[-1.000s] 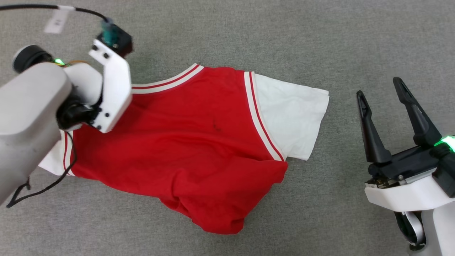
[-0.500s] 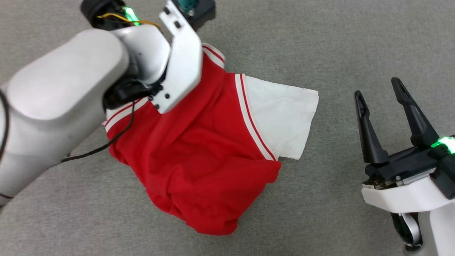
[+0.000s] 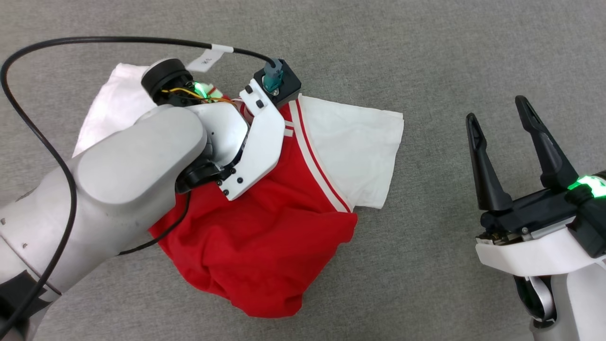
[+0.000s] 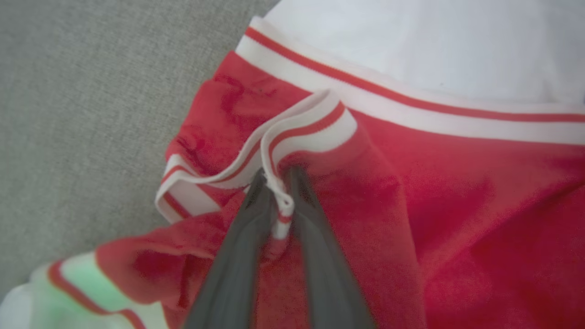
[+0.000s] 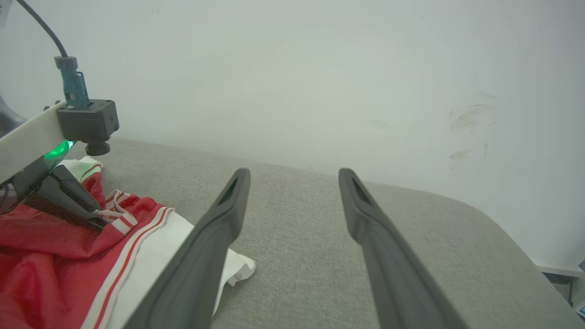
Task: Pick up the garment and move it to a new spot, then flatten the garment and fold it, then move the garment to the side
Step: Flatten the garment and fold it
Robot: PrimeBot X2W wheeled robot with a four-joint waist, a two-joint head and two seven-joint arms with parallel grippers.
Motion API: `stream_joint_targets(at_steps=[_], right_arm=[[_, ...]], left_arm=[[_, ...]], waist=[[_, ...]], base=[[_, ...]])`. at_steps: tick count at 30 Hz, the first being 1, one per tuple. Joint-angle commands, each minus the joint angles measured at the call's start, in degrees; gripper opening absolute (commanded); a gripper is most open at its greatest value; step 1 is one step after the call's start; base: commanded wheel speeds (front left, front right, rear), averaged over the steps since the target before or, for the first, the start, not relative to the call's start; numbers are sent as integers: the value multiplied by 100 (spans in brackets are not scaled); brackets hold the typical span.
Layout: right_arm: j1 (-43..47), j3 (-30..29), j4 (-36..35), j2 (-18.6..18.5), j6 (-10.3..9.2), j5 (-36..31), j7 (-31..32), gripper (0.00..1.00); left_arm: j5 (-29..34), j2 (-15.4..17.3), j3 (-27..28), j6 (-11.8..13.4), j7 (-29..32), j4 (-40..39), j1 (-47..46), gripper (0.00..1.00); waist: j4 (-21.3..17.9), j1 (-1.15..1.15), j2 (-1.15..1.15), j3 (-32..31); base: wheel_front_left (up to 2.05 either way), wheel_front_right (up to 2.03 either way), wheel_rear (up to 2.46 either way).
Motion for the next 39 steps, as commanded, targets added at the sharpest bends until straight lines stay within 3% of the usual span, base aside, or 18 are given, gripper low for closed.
stream_joint_targets(at_steps=[1, 9, 17, 28, 35, 36, 37, 39], right_arm=[[23, -23, 4, 17, -6, -33, -11, 100], [172, -56, -24, -37, -6, -48, -11, 100], [53, 35, -153, -92, -6, -51, -11, 100], [-99, 47, -229, -66, -6, -81, -11, 100], [-151, 26, -231, -43, -6, -100, -11, 100], [-156, 31, -216, -39, -6, -103, -11, 100], [-155, 27, -208, -37, -6, -109, -11, 100], [-109, -28, -189, -45, -6, -131, -11, 100]], left_arm=[[-12, 3, -48, -9, -45, 23, 17, 100], [-306, 505, -24, -4, -523, 120, -997, 100], [-635, 1037, -13, -5, -376, 783, -1697, 100], [-1052, 970, -1, -5, 192, 1864, -1315, 100], [-833, 836, -100, -6, 608, 2062, -684, 100], [-819, 819, -116, -11, 618, 2052, -588, 45], [-829, 800, -129, -12, 600, 2043, -527, 0], [-744, 793, -126, -19, 509, 1946, -531, 0]], waist=[[53, 0, 0, -64], [276, 0, 0, -305], [265, 0, 0, -75], [78, 0, 0, 374], [43, 0, 0, 480], [47, 0, 0, 475], [61, 0, 0, 460], [133, 0, 0, 389]], base=[[0, 0, 0], [0, 0, 0], [0, 0, 0], [0, 0, 0], [0, 0, 0], [0, 0, 0], [0, 0, 0], [0, 0, 0]])
